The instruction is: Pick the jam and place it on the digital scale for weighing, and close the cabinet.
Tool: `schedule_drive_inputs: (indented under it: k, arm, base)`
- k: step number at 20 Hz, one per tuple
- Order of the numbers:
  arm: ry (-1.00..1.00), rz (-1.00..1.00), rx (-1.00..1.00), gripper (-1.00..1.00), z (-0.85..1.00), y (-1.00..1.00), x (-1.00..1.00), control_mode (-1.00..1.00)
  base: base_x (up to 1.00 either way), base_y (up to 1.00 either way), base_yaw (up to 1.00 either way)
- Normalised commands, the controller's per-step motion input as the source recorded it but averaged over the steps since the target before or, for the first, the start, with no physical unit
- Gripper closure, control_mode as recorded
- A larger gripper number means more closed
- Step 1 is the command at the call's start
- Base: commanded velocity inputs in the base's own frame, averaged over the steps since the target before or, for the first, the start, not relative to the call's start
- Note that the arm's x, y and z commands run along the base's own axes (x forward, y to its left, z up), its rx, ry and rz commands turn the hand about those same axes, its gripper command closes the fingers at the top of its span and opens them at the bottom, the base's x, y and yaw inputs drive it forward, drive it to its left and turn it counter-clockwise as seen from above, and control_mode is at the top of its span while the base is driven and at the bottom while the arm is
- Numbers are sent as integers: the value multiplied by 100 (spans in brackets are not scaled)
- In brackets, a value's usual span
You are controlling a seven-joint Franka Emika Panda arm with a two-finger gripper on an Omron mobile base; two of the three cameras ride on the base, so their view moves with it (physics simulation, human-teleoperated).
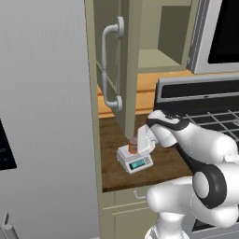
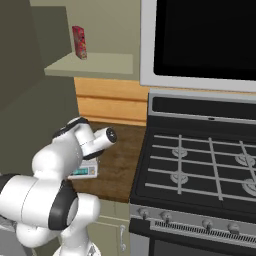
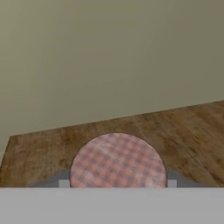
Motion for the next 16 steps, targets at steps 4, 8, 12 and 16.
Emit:
schedule_drive_inputs:
  k: [4, 8, 12, 16]
  arm:
    - [0, 0, 0, 100, -18, 0, 26, -100]
    - [-1, 0, 0, 100, -8, 0, 23, -100]
    - [-1, 0, 0, 100, -12, -10, 28, -100]
    - [-1, 0, 0, 100, -21, -3, -6, -100]
  base:
    - [0, 0, 0]
    - [0, 0, 0]
    - [0, 0, 0]
    - [0, 0, 0]
